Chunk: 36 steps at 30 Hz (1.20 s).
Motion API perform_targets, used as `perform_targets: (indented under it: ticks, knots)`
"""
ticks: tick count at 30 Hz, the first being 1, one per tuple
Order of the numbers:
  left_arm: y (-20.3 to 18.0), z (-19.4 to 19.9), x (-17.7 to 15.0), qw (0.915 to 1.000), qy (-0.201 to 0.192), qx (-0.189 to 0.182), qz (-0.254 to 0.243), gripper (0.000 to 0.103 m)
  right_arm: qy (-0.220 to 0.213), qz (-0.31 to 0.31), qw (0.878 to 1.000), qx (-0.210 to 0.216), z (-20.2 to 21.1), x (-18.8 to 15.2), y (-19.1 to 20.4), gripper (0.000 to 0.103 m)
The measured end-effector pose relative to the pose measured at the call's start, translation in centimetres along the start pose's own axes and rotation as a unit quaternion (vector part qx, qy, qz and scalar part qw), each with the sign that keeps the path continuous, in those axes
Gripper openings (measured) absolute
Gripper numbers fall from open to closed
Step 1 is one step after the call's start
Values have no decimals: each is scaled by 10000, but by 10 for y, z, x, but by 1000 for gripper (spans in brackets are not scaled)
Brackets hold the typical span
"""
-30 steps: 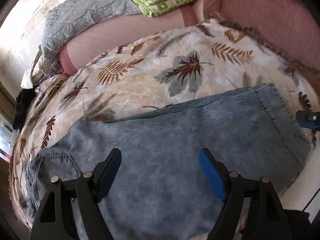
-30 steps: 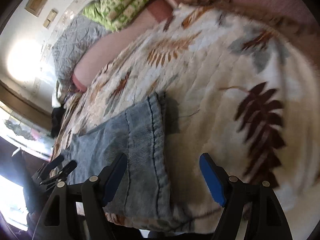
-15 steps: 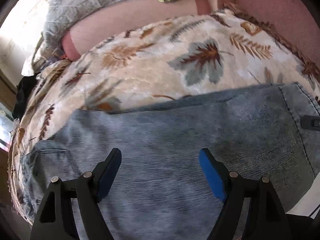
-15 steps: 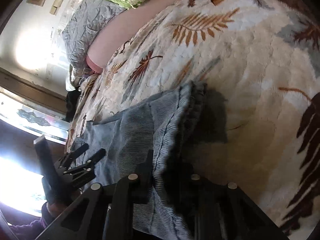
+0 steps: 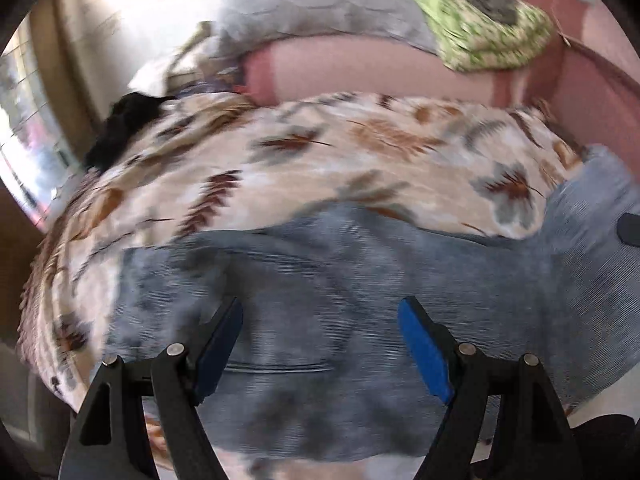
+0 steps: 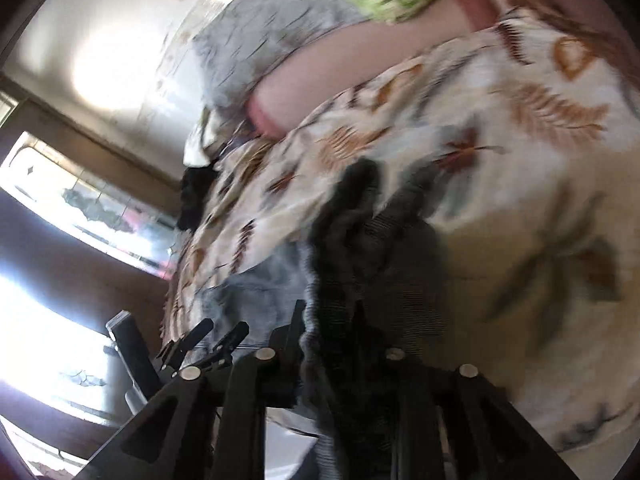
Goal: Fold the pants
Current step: 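Lift the hem with the right tool and fold it over toward the waistband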
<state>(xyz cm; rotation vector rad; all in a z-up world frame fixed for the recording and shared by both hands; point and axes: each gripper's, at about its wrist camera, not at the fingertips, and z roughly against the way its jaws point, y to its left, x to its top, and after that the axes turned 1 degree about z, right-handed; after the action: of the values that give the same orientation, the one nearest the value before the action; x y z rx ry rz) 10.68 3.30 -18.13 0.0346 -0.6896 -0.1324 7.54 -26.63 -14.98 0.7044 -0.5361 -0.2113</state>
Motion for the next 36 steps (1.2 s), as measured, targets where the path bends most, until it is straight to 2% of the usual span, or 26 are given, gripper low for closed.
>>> perform_targets:
  ticks: [1, 2, 4, 6, 10, 15, 18, 20, 21, 23, 24, 26, 27, 29, 31, 34, 36]
  knots:
    - [10, 2, -1, 9999, -40, 82, 57, 81, 104, 42, 9998, 190, -11, -2, 9, 67]
    - [23, 4, -2, 9997, -79, 195, 128, 81, 167, 90, 9987, 466, -23, -4, 20, 77]
    - [40, 6, -4, 9992, -110, 315, 223, 81, -181, 39, 9956, 920, -32, -8, 30, 77]
    - [49, 7, -5, 9990, -106, 339, 284, 81, -308, -86, 9934, 1100, -38, -11, 23, 77]
    - [42, 1, -6, 9993, -34, 174, 318, 81, -378, -582, 9952, 687, -45, -24, -18, 77]
    - [-15, -9, -8, 9996, 78, -253, -112, 81, -588, -967, 9929, 372, -32, -39, -63, 77]
    - [-57, -19, -8, 9978, 160, -468, -444, 81, -742, -946, 9927, 8, -24, -39, -73, 73]
    - [-80, -31, -10, 9969, 303, -360, -632, 81, -853, -788, 9931, -173, -17, -36, -76, 58]
    - [-90, -42, -13, 9964, 374, -237, -730, 81, -846, -789, 9932, -146, -15, -36, -78, 54]
    - [-100, -64, -21, 9939, 663, 151, -870, 81, -576, -896, 9940, -241, -24, -37, -89, 50]
    - [-100, -70, -25, 9946, 628, 173, -804, 82, -317, -965, 9943, -332, -33, -37, -94, 50]
    - [-99, -67, -27, 9953, 548, 283, -743, 86, 493, -1220, 9903, -457, -62, -41, -109, 37]
    - [-97, -64, -25, 9942, 670, 357, -756, 86, 458, -1170, 9905, -566, -63, -41, -108, 36]
    - [-94, -53, -22, 9944, 676, 333, -742, 86, 73, -799, 9954, -516, -46, -37, -95, 37]
    - [-92, -35, -18, 9953, 495, 385, -733, 86, -338, -539, 9972, -385, -27, -35, -86, 37]
    - [-90, -5, -12, 9972, 200, 305, -646, 86, -1089, -325, 9934, -153, 9, -37, -78, 37]
    - [-91, 20, -8, 9982, -74, 207, -566, 86, -1551, 153, 9868, -441, 29, -41, -63, 37]
